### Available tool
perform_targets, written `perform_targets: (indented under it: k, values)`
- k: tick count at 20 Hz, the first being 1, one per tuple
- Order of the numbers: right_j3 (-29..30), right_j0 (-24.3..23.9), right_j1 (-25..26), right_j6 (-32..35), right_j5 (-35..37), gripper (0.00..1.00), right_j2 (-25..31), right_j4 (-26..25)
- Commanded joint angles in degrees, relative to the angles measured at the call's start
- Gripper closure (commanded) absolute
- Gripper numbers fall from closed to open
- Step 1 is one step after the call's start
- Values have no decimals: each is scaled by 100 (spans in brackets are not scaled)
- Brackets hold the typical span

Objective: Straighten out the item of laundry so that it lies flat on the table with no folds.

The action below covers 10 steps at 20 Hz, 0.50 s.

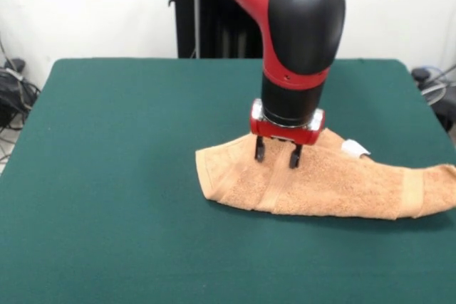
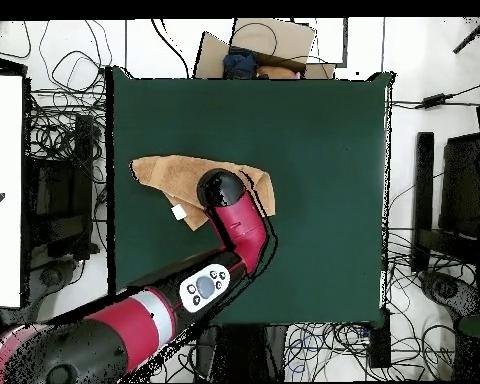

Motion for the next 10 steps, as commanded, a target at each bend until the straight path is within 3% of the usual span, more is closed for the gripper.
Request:
perform_targets:
  k: [1,10]
  values:
    - [205,-277,165,2144,388,0,1137,-875]
    - [119,-449,16,2404,175,0,1339,-1226]
